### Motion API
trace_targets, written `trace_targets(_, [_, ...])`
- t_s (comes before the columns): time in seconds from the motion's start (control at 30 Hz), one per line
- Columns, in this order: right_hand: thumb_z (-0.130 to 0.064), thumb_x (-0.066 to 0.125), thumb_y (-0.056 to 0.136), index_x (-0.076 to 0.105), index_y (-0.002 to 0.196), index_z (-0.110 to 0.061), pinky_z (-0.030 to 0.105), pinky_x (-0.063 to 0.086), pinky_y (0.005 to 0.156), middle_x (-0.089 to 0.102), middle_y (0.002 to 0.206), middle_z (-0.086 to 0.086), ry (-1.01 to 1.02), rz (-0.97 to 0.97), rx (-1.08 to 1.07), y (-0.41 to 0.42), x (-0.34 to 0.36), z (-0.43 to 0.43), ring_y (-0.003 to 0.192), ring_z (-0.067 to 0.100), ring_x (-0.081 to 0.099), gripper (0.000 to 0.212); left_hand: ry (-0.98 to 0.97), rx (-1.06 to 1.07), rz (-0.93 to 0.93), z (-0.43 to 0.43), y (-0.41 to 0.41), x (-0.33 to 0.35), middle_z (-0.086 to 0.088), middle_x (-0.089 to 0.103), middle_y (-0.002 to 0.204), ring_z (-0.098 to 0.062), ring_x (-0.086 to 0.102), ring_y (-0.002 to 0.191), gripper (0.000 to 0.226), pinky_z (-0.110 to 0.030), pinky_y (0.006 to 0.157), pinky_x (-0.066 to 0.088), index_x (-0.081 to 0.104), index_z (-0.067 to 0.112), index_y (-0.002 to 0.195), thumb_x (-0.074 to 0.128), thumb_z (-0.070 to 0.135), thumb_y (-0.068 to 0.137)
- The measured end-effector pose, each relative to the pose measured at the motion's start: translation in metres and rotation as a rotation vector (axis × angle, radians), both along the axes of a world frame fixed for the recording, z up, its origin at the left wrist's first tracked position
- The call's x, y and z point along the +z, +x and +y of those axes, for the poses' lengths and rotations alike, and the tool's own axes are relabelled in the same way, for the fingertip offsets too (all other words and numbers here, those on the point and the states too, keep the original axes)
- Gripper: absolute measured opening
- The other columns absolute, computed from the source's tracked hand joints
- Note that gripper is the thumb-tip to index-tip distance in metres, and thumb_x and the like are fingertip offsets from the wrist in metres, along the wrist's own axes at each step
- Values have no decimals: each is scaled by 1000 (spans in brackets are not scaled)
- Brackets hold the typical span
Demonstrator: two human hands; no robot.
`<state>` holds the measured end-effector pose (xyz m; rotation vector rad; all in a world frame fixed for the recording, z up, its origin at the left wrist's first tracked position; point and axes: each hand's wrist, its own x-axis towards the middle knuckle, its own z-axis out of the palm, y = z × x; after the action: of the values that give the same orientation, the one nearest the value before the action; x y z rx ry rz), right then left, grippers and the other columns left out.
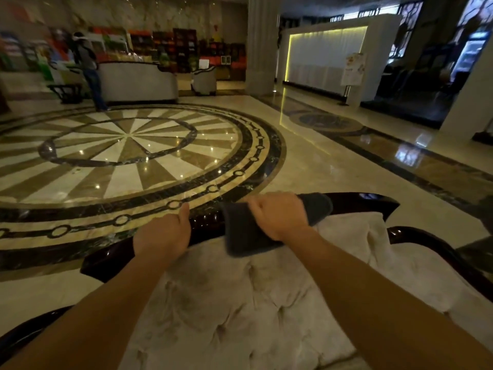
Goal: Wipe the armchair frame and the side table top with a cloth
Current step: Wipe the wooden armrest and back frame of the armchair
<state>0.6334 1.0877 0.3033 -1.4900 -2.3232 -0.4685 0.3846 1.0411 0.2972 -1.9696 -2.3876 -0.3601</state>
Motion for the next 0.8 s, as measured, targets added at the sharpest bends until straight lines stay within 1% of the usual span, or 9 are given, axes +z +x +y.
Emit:
trace_targets(0.07, [-38, 18, 97, 44, 78, -20, 38, 39, 62, 57, 72, 7, -57, -18, -173, 45, 0, 9, 70, 32, 58, 37, 41, 12, 3, -3, 4, -1, -2, 60, 67, -20, 58, 64, 65, -36, 67, 47, 65, 19, 94, 9, 50, 101])
trace_targets(0.13, [-35, 21, 100, 48, 81, -18, 43, 46, 76, 55, 77, 7, -91, 37, -327, 56, -3, 9, 80, 34, 59, 37, 69, 8, 39, -5, 10, 0, 2, 51, 60, -17, 50, 57, 60, -34, 66, 45, 64, 19, 84, 14, 48, 101])
trace_targets(0.23, [-46, 18, 100, 64, 87, -21, 50, 41, 97, 66, 88, 7, -82, 174, -395, -4, 1, -9, 94, 33, 61, 54, 29, -12, 98, -8, 11, 5, 4, 46, 62, -17, 44, 56, 48, -35, 69, 45, 62, 19, 94, 20, 40, 102])
trace_targets(0.3, [-52, 18, 100, 68, 86, -25, 51, 40, 98, 70, 90, 4, -57, 226, -260, -67, -5, -30, 93, 28, 61, 58, -6, -53, 128, -9, 11, 7, 1, 59, 79, -21, 57, 73, 38, -38, 78, 49, 59, 20, 107, 26, 38, 102])
trace_targets(0.4, [-50, 22, 103, 67, 88, -27, 49, 43, 91, 72, 90, 1, -22, 230, -56, -119, -7, -45, 88, 27, 61, 52, 5, -69, 184, -9, 13, 3, -1, 65, 114, -23, 64, 101, 28, -39, 85, 49, 52, 22, 121, 37, 33, 100])
trace_targets(0.5, [-42, 25, 103, 61, 93, -25, 37, 36, 71, 67, 84, 1, 37, 18, 100, -79, -3, -28, 77, 25, 60, 41, 44, -42, 166, -6, 8, 3, -3, 67, 93, -25, 62, 79, 25, -37, 68, 45, 58, 18, 108, 40, 32, 98])
trace_targets(0.6, [-35, 27, 103, 55, 93, -19, 39, 41, 69, 65, 83, 6, -45, -103, -69, -4, 6, -8, 76, 30, 61, 33, 24, -60, 259, -9, 7, -1, 3, 46, 68, -20, 47, 64, 18, -34, 62, 40, 54, 19, 105, 42, 29, 96])
trace_targets(0.67, [-30, 30, 103, 53, 94, -14, 44, 46, 75, 67, 90, 12, -85, -122, -249, 32, 6, 4, 81, 34, 60, 29, 5, -62, 243, -8, 10, 4, 5, 35, 64, -20, 46, 65, 21, -34, 64, 41, 54, 19, 107, 38, 27, 98])
trace_targets(0.8, [-28, 29, 100, 46, 86, -17, 52, 42, 93, 68, 95, 15, -146, -20, -416, 6, 10, 0, 96, 39, 60, 24, -100, -76, 281, -12, 14, 12, -5, 58, 92, -26, 59, 85, 27, -41, 74, 49, 51, 16, 118, 49, 27, 94])
